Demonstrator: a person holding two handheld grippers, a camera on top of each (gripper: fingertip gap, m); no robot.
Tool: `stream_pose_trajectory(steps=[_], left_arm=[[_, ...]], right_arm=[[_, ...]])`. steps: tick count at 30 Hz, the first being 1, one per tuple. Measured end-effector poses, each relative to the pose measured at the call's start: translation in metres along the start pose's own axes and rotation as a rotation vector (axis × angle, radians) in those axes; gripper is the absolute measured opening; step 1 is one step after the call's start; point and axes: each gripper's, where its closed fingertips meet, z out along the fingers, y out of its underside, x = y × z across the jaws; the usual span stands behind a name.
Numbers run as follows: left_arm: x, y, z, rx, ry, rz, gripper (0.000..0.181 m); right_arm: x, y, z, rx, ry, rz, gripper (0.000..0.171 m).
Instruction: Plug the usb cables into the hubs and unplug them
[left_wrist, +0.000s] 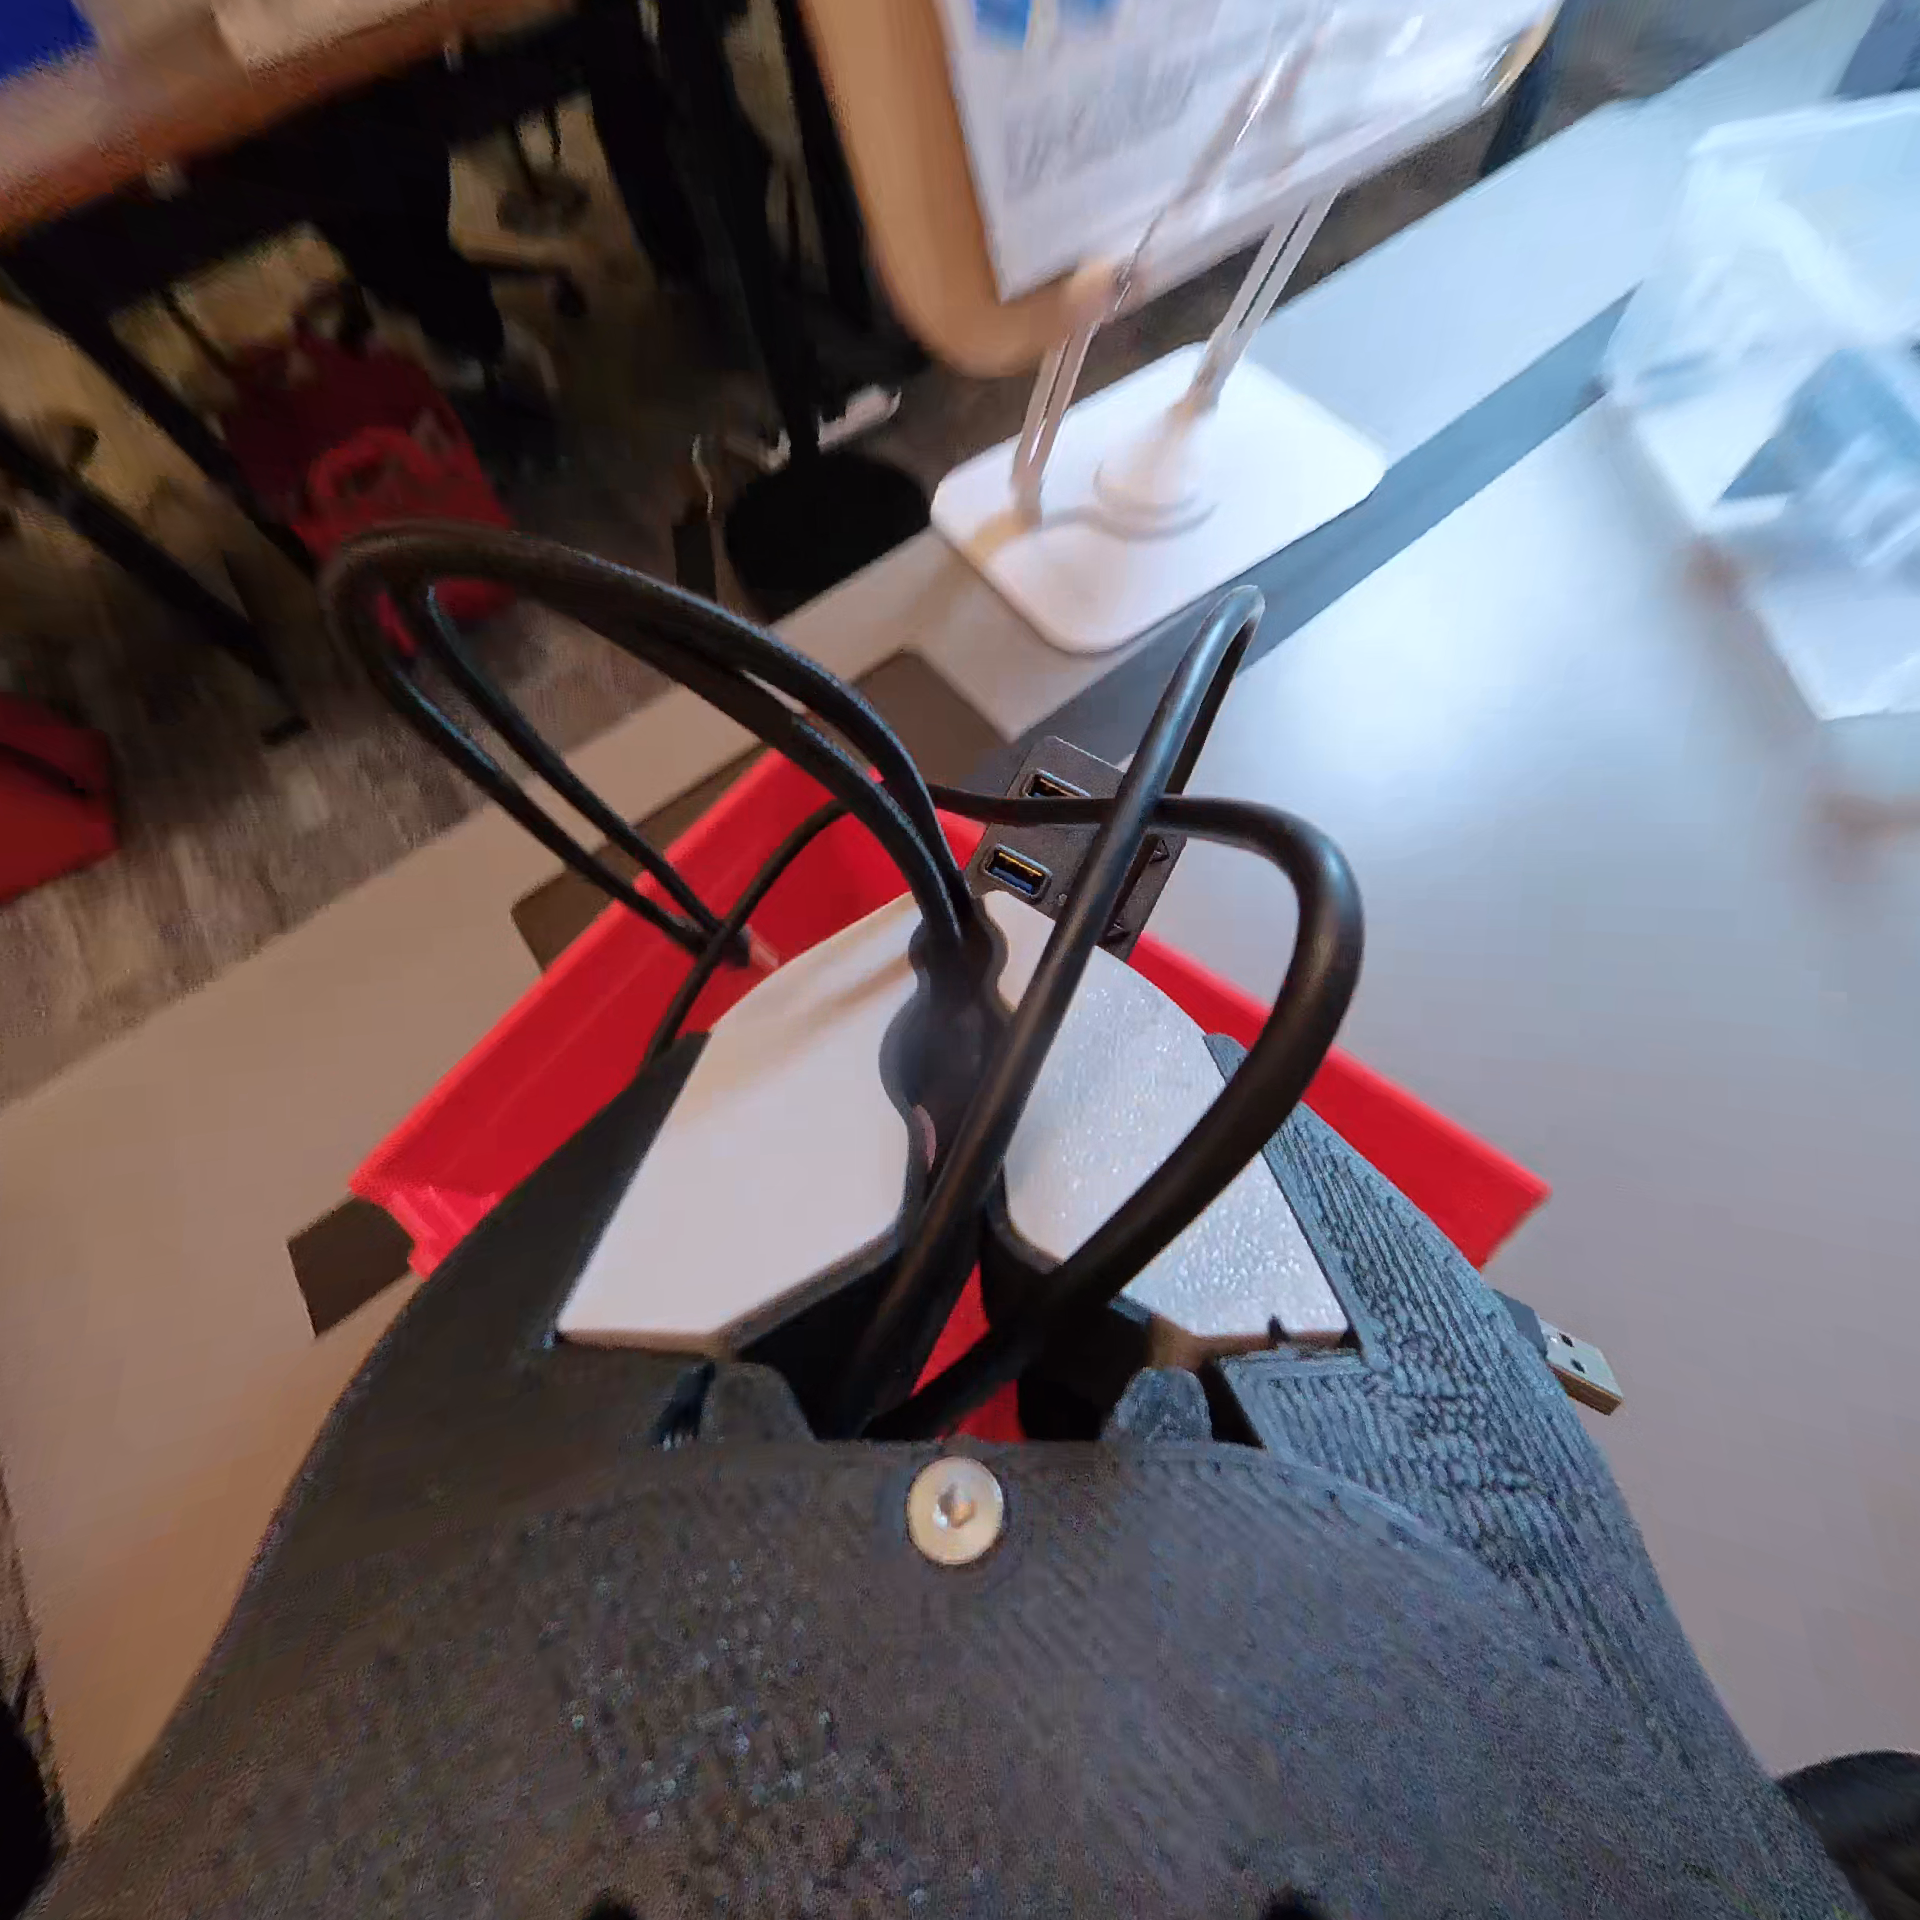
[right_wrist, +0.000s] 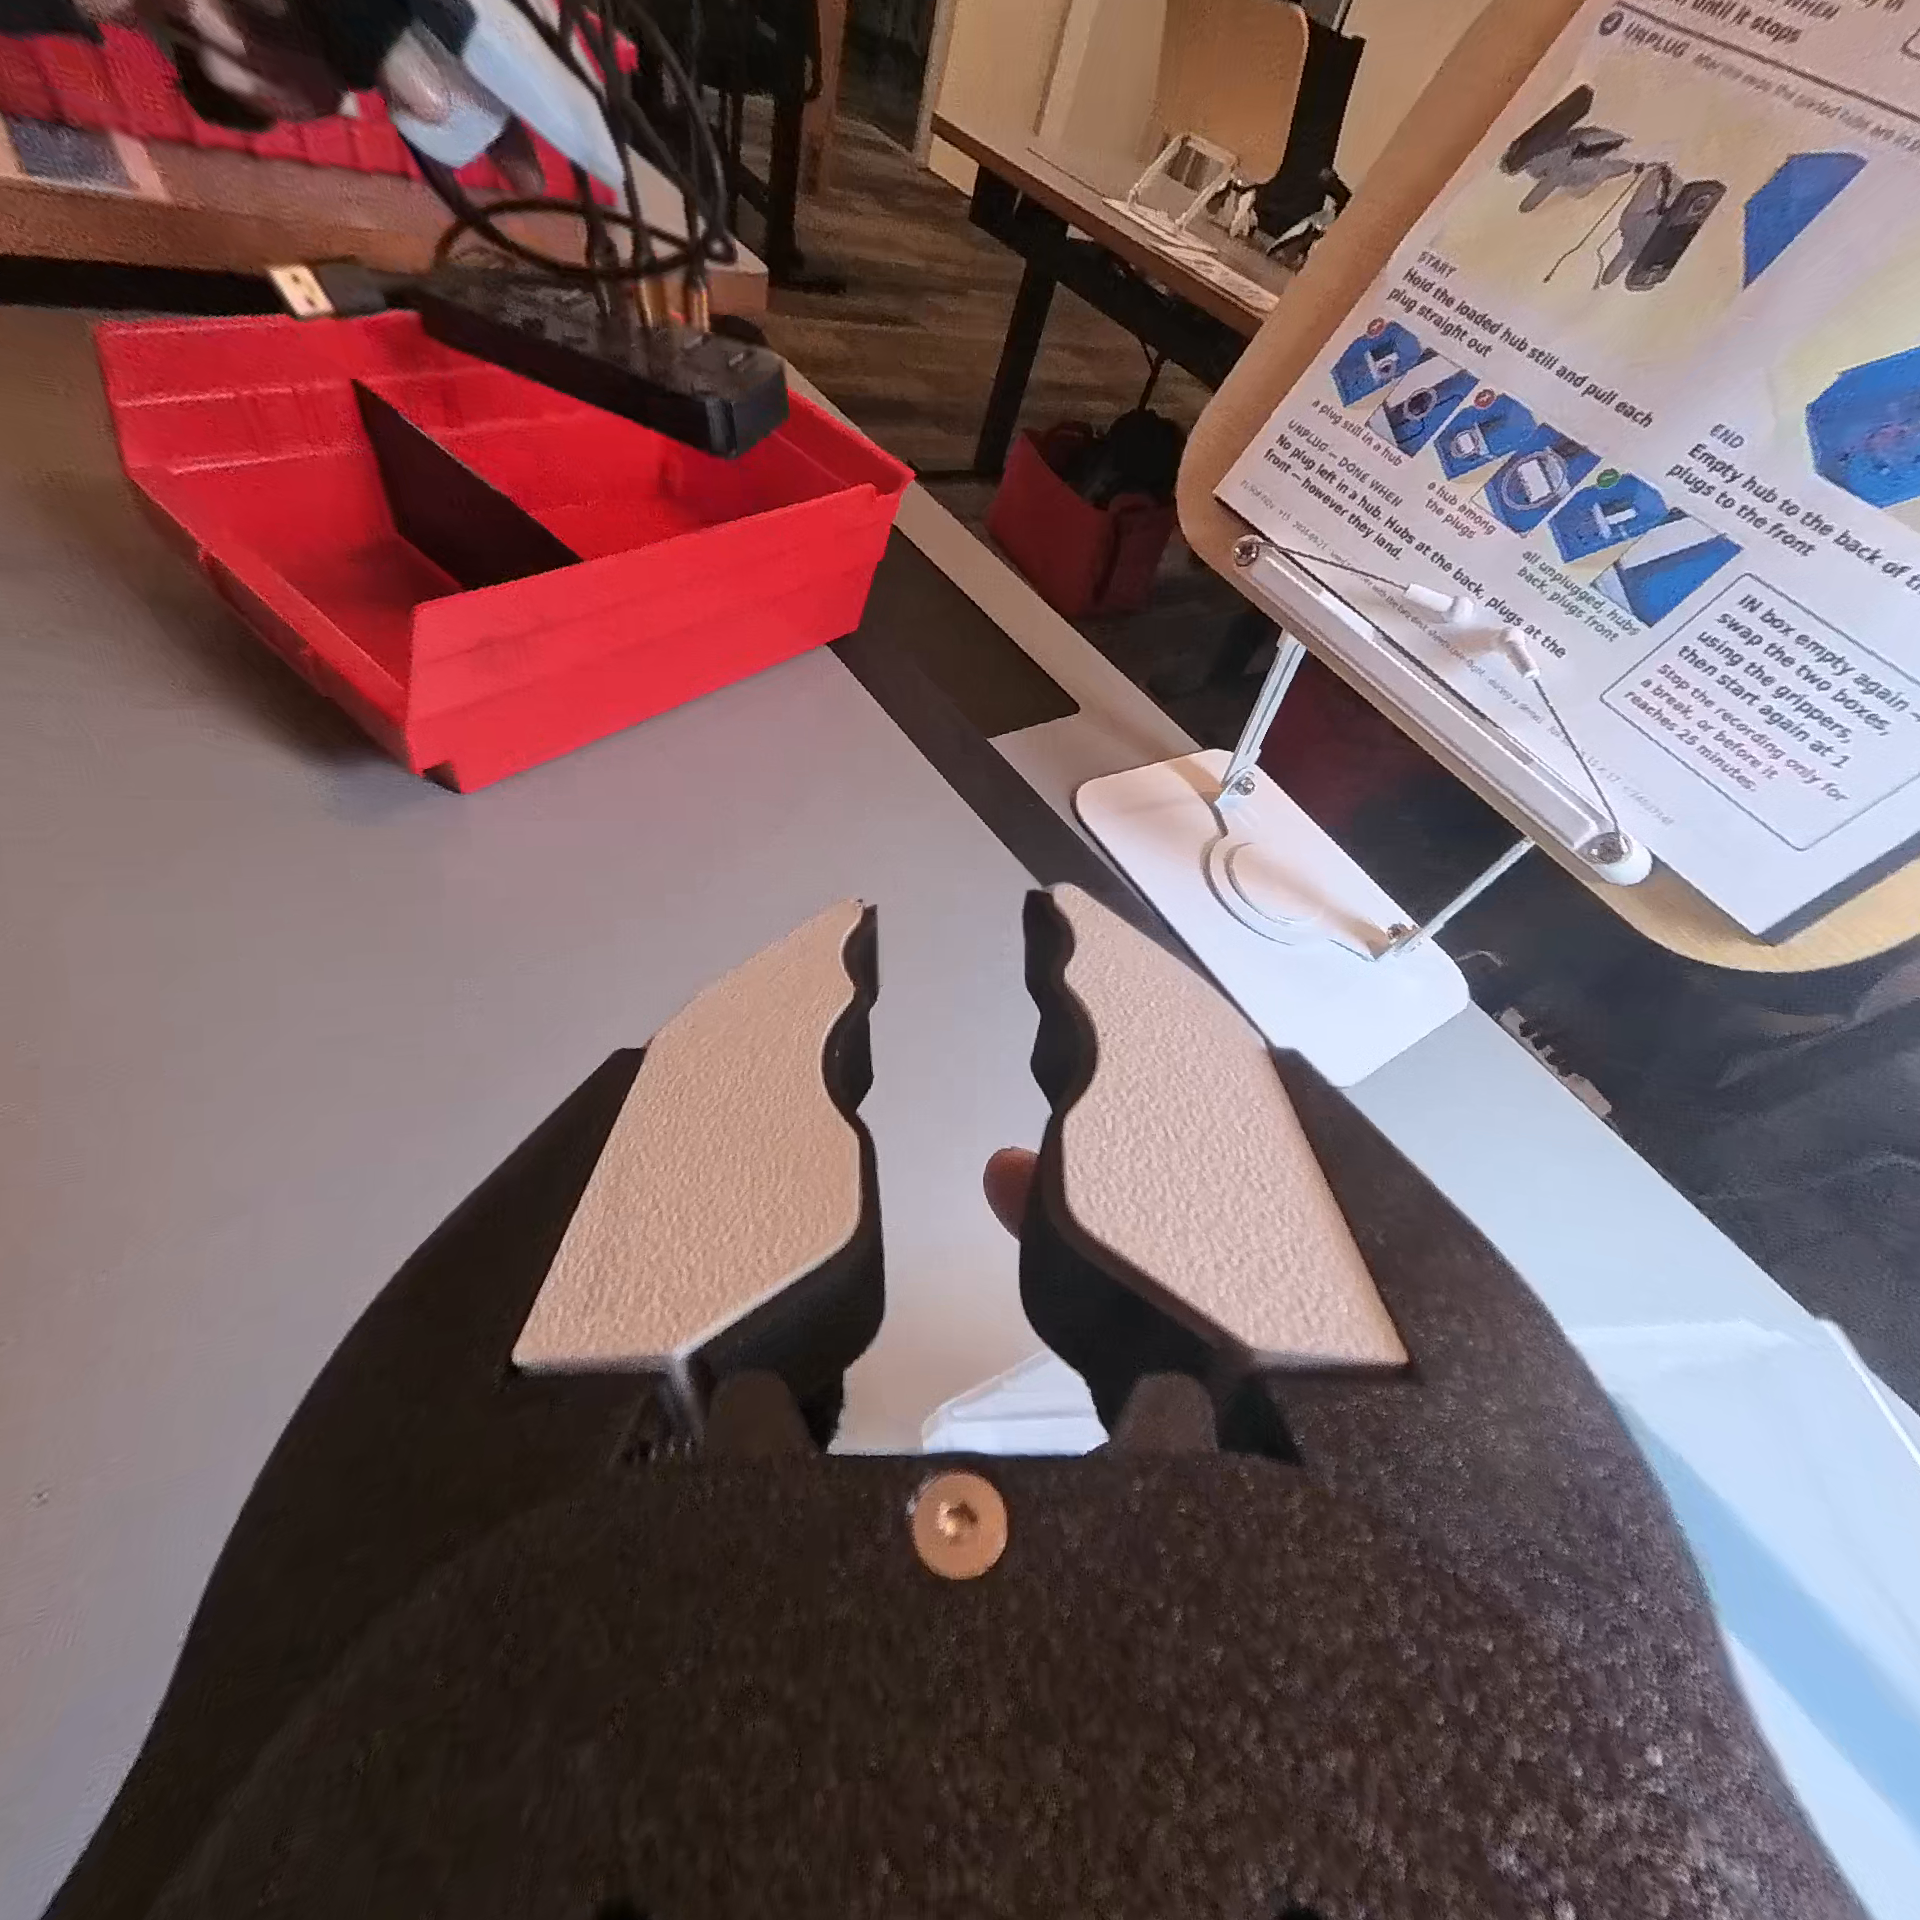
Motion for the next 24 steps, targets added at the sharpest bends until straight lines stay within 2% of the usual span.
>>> stream_pose_trajectory(steps=[4,7,10,13,14,15,16,17,20,24], left_arm=[[0.055,-0.057,-0.038,0.174,0.098,0.082,0.004],[0.121,-0.085,-0.054,0.286,0.232,0.140,0.004],[0.192,-0.099,-0.063,0.396,0.425,0.132,0.004],[0.251,-0.098,-0.063,0.478,0.593,0.101,0.004],[0.265,-0.097,-0.059,0.496,0.626,0.088,0.004],[0.275,-0.097,-0.056,0.515,0.652,0.070,0.004],[0.279,-0.099,-0.053,0.541,0.661,0.046,0.004],[0.281,-0.101,-0.052,0.557,0.686,0.023,0.004],[0.279,-0.102,-0.042,0.530,0.709,-0.030,0.005],[0.259,-0.093,-0.029,0.515,0.645,-0.080,0.018]], right_arm=[[-0.031,-0.012,0.019,0.124,-0.142,0.121,0.032],[-0.062,-0.027,0.035,0.270,-0.271,0.233,0.056],[-0.087,-0.042,0.038,0.411,-0.352,0.287,0.079],[-0.104,-0.062,0.024,0.503,-0.362,0.201,0.089],[-0.109,-0.070,0.015,0.535,-0.377,0.176,0.088],[-0.116,-0.076,0.006,0.555,-0.405,0.137,0.080],[-0.121,-0.077,0.000,0.552,-0.412,0.084,0.061],[-0.120,-0.075,-0.002,0.530,-0.380,0.035,0.054],[-0.113,-0.070,-0.006,0.487,-0.405,0.046,0.054],[-0.091,-0.064,-0.012,0.465,-0.425,0.112,0.053]])
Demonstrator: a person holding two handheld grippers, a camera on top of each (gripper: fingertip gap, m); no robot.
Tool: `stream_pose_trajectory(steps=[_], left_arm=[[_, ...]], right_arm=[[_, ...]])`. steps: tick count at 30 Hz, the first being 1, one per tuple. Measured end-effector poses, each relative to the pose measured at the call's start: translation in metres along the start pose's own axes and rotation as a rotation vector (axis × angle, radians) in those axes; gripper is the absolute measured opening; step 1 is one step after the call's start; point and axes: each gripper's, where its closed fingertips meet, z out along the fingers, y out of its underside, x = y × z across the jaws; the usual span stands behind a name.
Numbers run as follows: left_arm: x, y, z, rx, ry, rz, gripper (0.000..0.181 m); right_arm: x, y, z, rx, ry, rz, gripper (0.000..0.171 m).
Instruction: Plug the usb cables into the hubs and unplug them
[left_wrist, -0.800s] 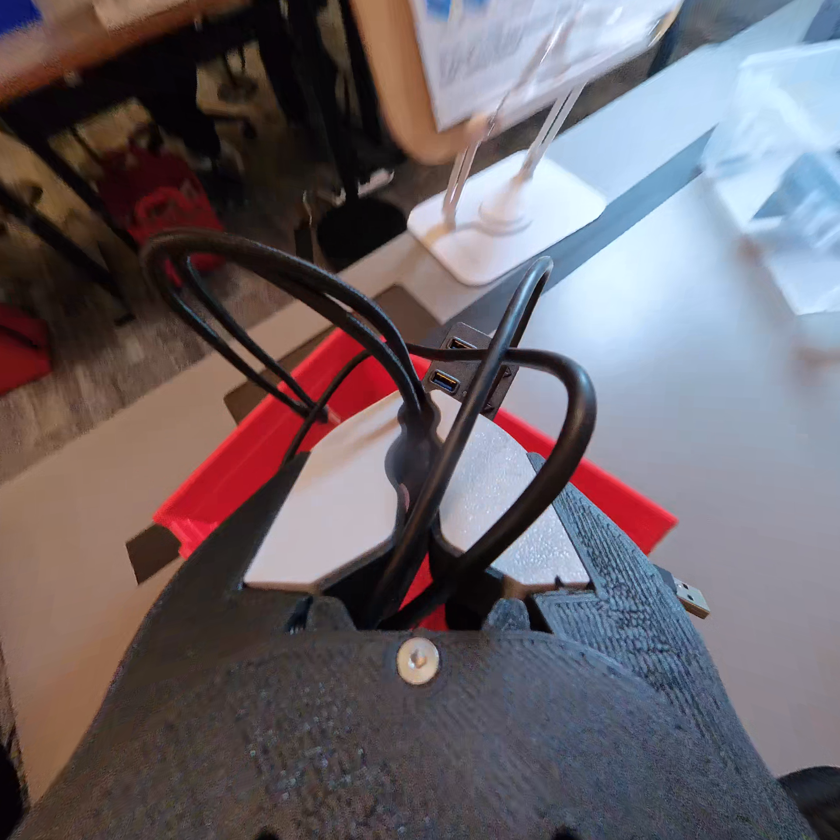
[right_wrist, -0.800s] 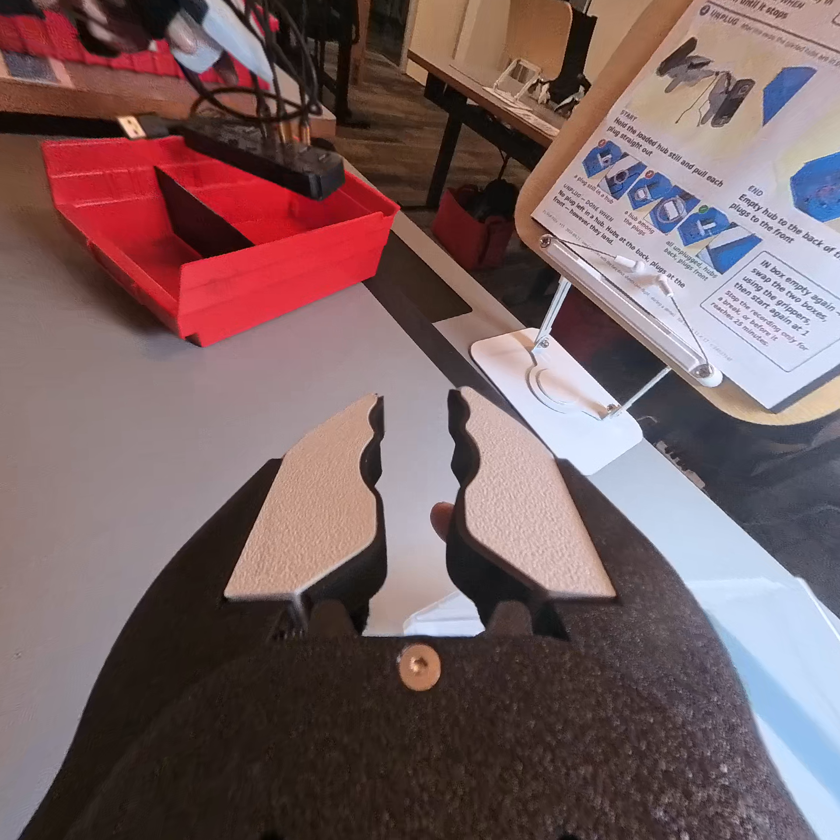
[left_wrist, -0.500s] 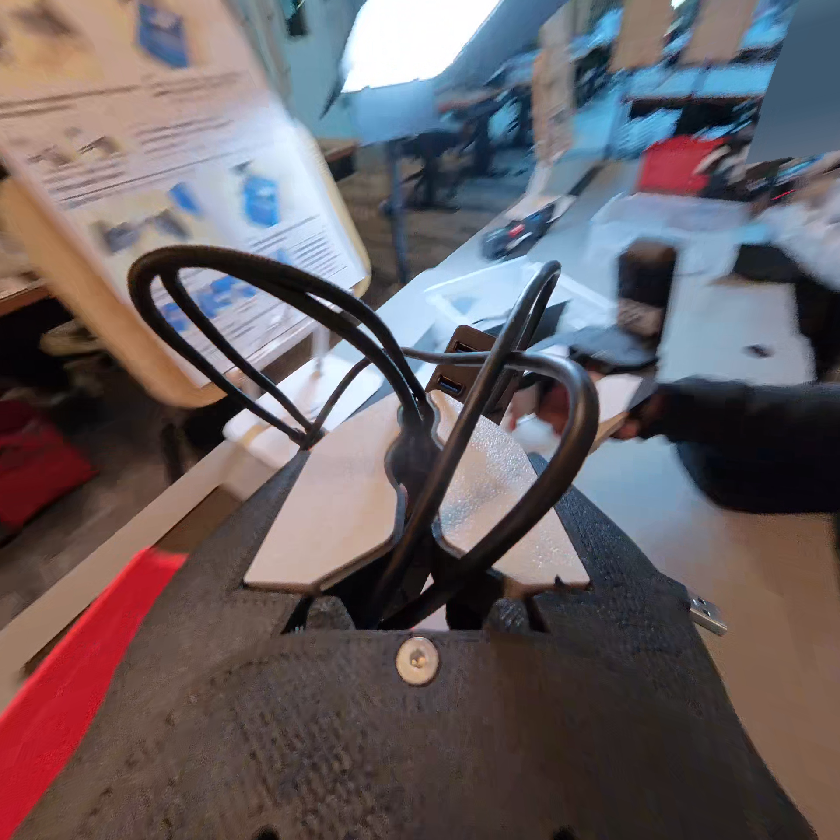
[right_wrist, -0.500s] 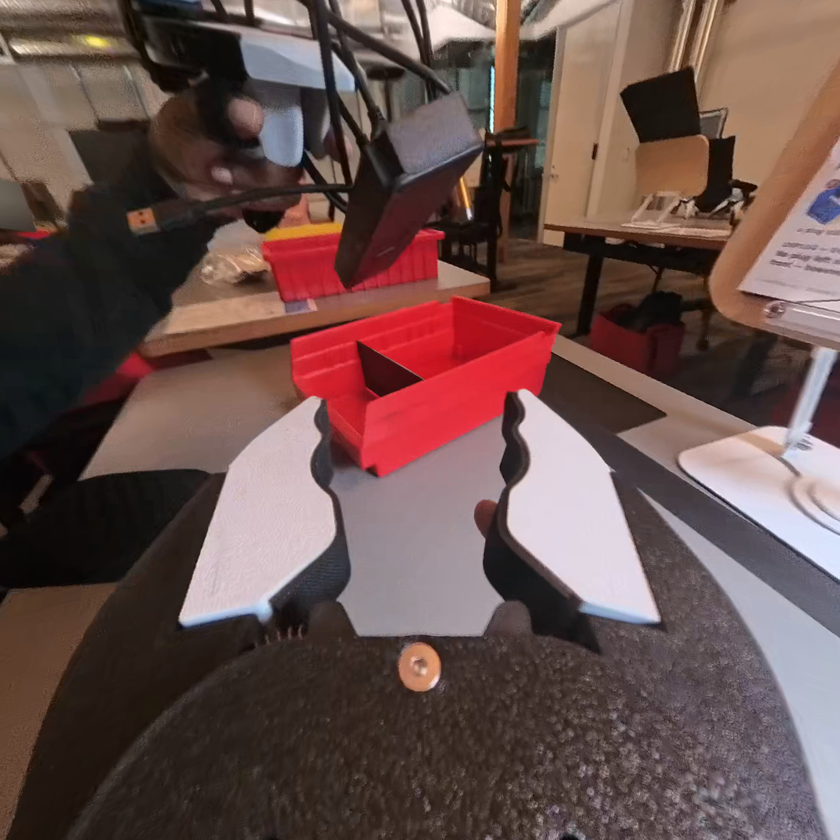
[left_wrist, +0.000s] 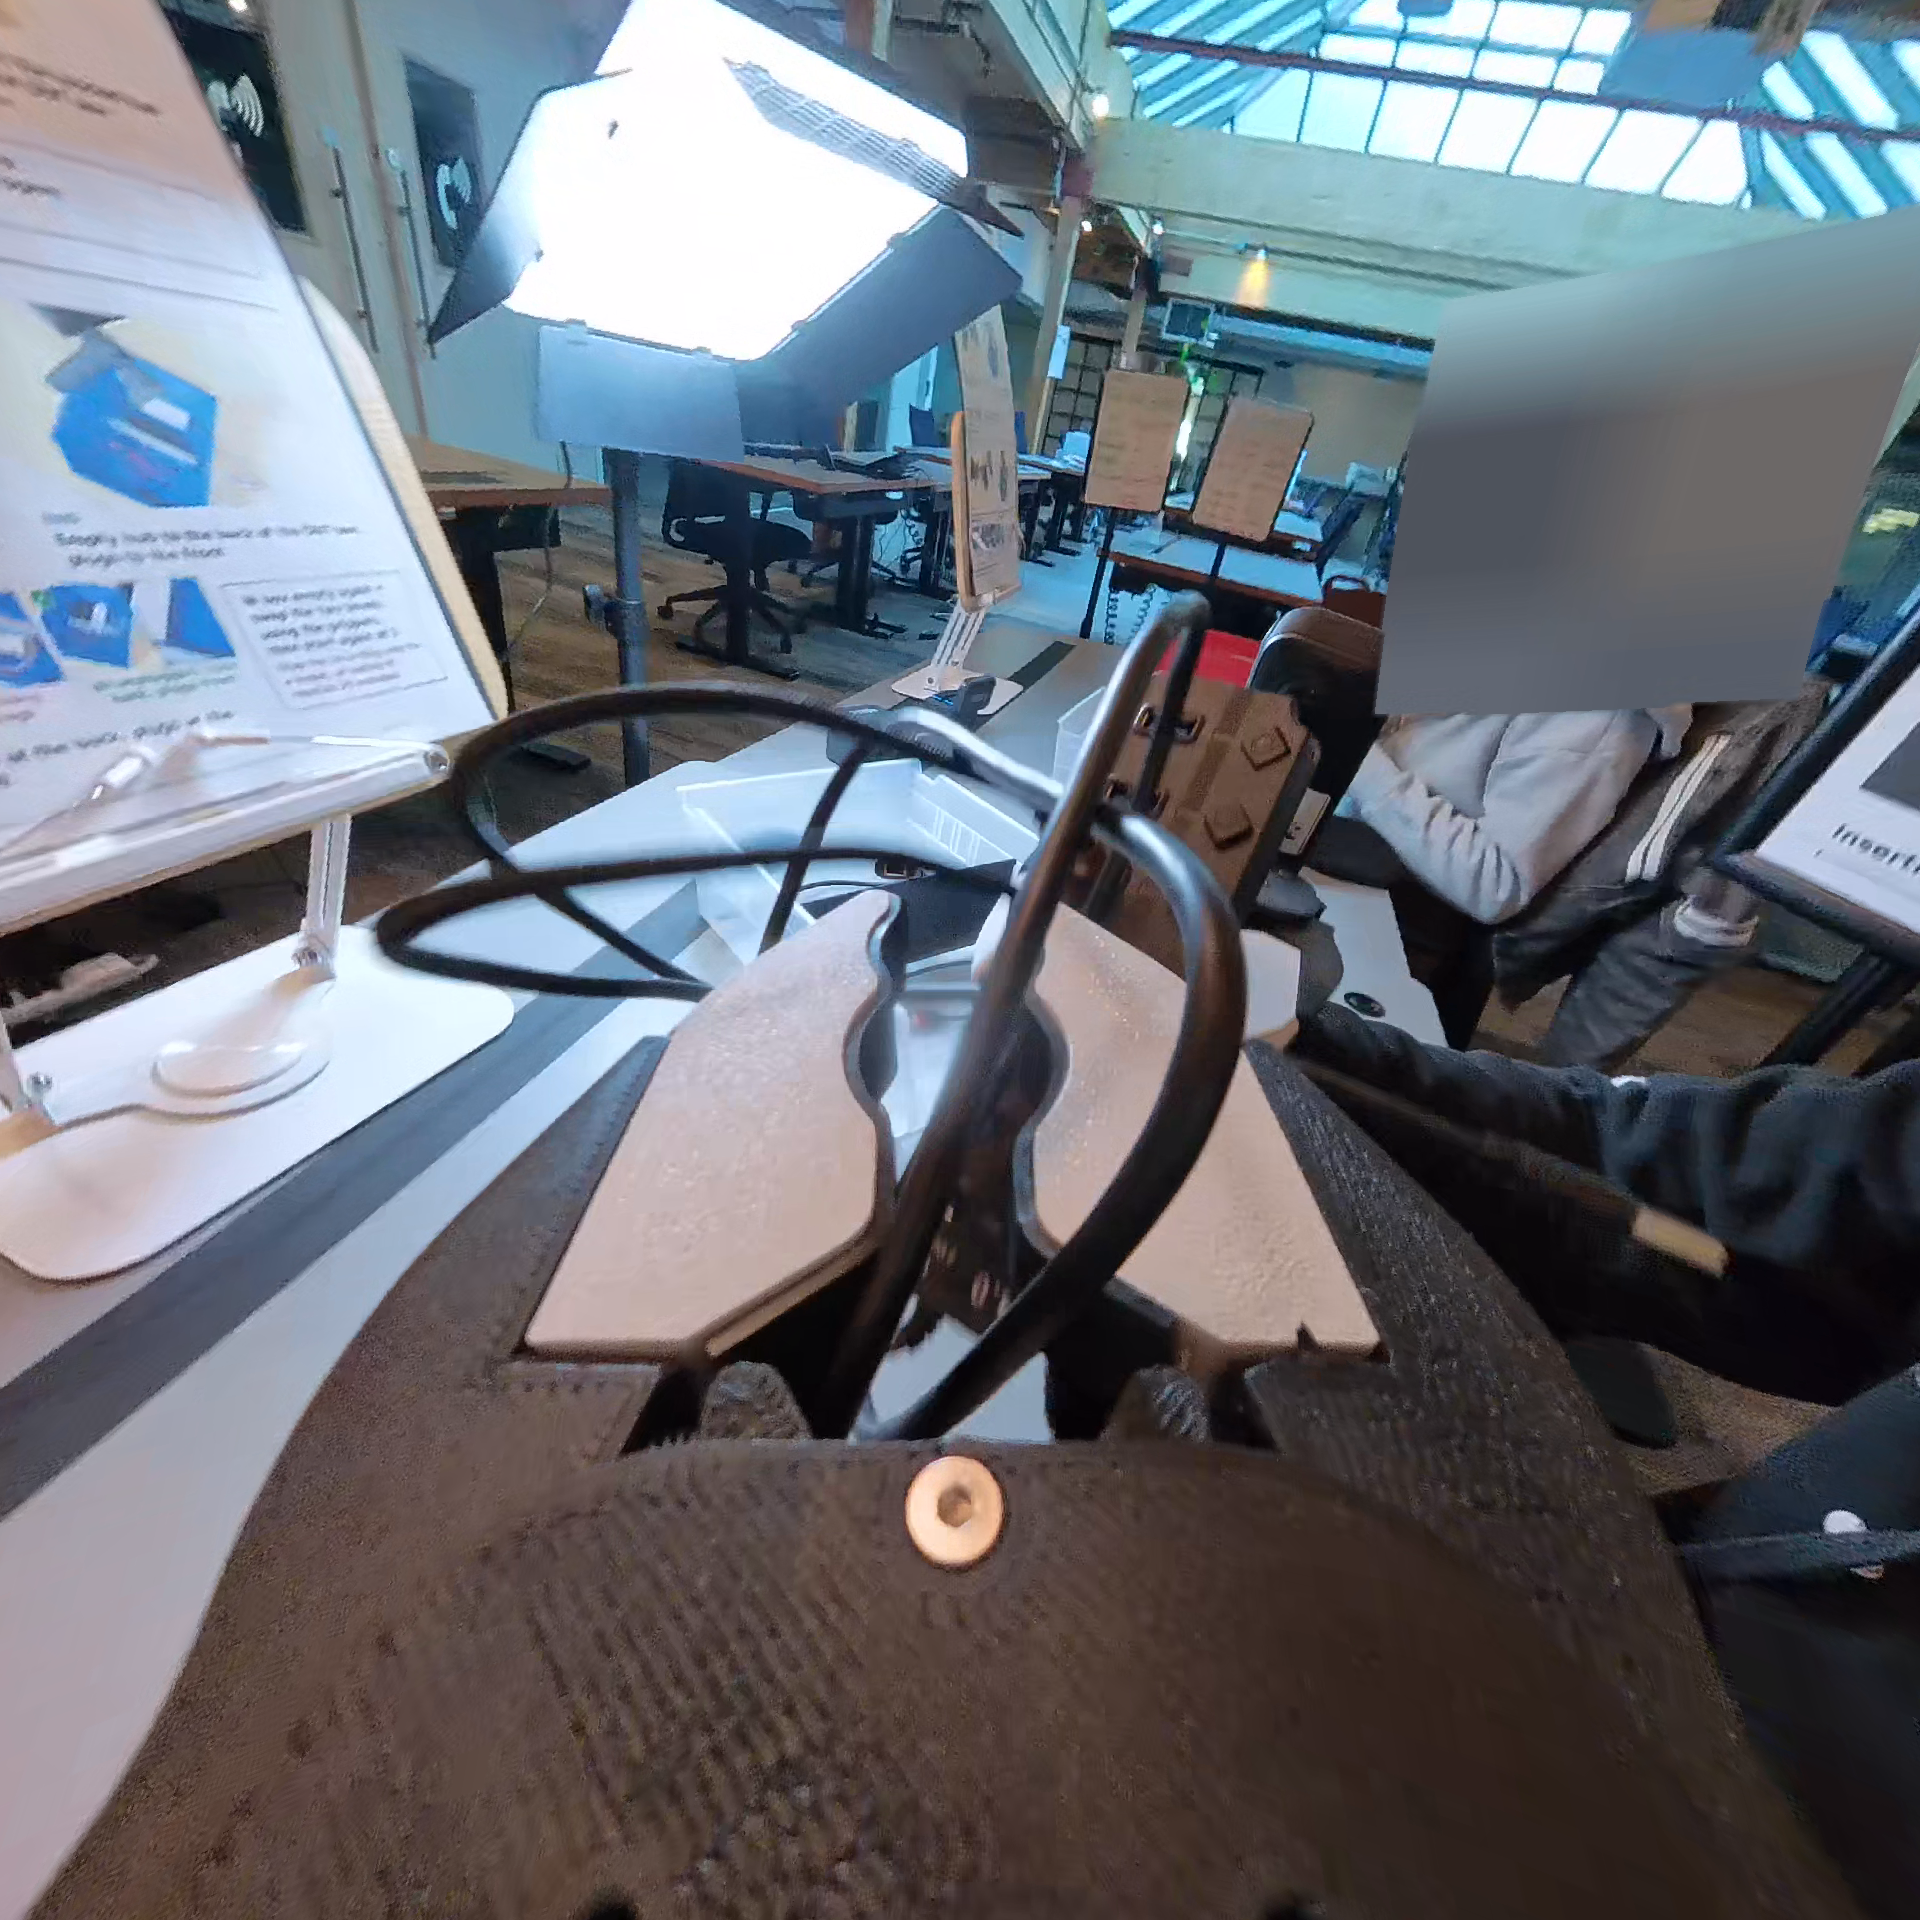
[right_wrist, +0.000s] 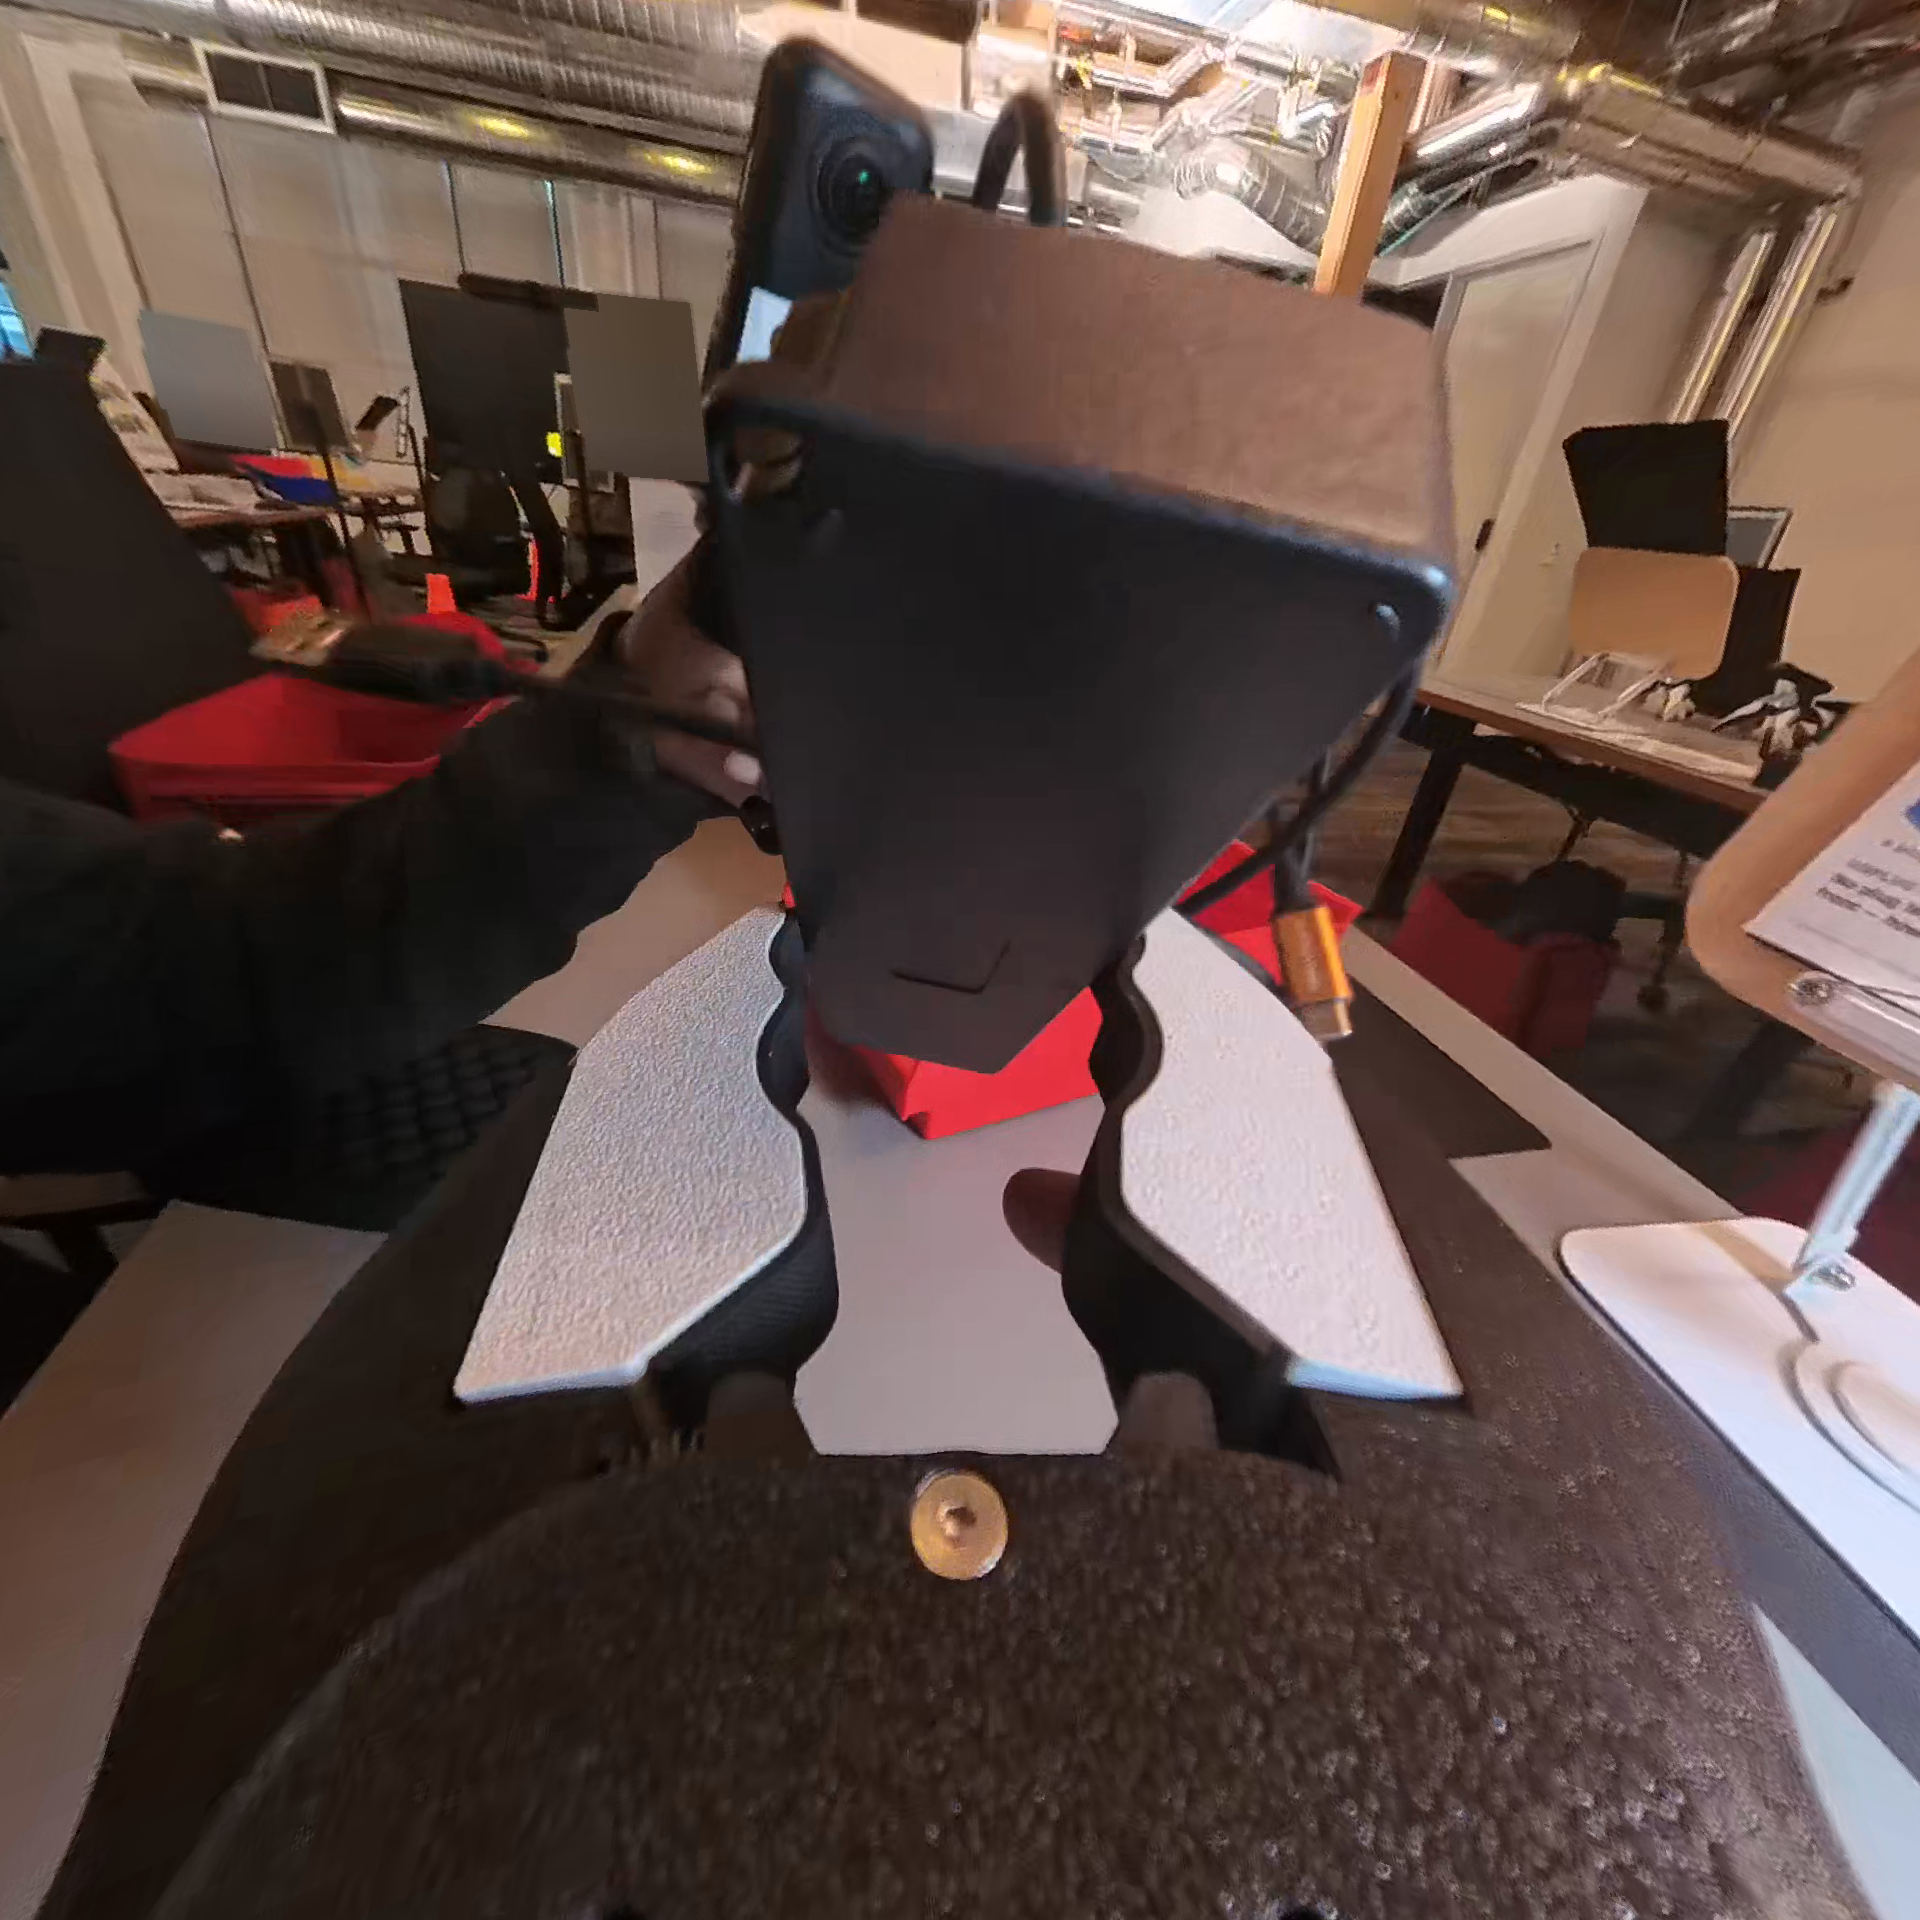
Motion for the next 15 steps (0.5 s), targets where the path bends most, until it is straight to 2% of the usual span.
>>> stream_pose_trajectory(steps=[2,4,7,9,12,15], left_arm=[[-0.015,0.005,-0.011,-0.004,-0.016,-0.049,0.026],[-0.043,0.010,-0.028,-0.023,-0.121,-0.050,0.031],[-0.069,0.008,-0.054,-0.007,-0.238,-0.051,0.032],[-0.071,0.003,-0.062,0.006,-0.268,-0.036,0.032],[-0.055,0.001,-0.053,-0.014,-0.261,0.038,0.032],[-0.014,0.012,-0.014,-0.062,-0.140,0.124,0.035]], right_arm=[[0.012,-0.002,-0.011,-0.015,0.024,0.014,0.053],[0.028,-0.003,-0.024,-0.059,0.099,-0.029,0.053],[0.051,-0.005,-0.042,-0.145,0.248,-0.116,0.053],[0.066,-0.005,-0.052,-0.207,0.357,-0.171,0.053],[0.078,-0.003,-0.058,-0.273,0.466,-0.214,0.052],[0.073,0.005,-0.045,-0.320,0.486,-0.225,0.052]])
